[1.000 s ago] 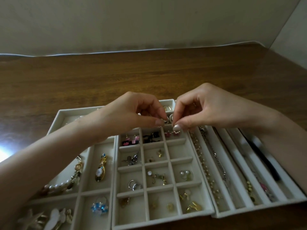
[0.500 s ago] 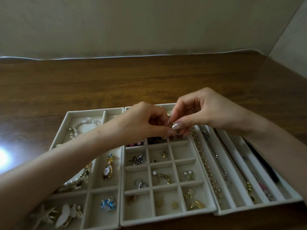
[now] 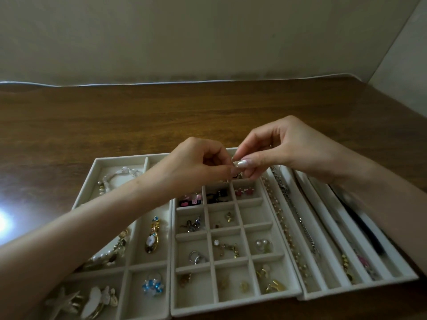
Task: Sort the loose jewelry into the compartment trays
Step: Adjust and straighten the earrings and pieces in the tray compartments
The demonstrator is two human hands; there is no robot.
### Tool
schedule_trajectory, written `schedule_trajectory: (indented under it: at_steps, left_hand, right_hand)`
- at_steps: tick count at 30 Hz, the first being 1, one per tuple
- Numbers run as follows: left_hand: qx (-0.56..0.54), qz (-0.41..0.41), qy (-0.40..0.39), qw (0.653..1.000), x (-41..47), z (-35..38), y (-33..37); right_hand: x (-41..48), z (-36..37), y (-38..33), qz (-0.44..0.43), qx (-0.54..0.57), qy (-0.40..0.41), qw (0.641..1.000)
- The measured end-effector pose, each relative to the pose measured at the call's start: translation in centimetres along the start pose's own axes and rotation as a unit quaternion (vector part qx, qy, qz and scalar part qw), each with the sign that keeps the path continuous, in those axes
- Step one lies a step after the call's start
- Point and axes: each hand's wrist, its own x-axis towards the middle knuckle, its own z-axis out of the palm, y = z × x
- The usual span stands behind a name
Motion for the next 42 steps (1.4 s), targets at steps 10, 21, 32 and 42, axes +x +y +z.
schedule_trajectory:
  at_steps: [10, 21, 32, 42]
  left_hand:
    - [-0.082, 0.017, -0.048, 0.995, -0.3, -0.3, 0.8]
    - [0.009, 0.004, -0.122, 0.992, -0.2, -0.5, 0.5]
    - [0.021, 0.009, -0.107, 0.994, 0.1, -0.4, 0.2]
    - [0.021, 0.010, -0.090, 0.996, 0.0, -0.6, 0.4]
  right_hand:
    - [-1.0, 0.1, -0.2, 0.005, 0.022, 0.062, 0.998]
    - [-3.0, 1.2, -0.1, 0.029, -0.121, 0.035, 0.992]
    - [-4.4, 2.8, -0.1, 0.037, -0.237, 0.028, 0.970]
    - [-4.1, 3.2, -0.4, 0.075, -0.288, 0.007, 0.955]
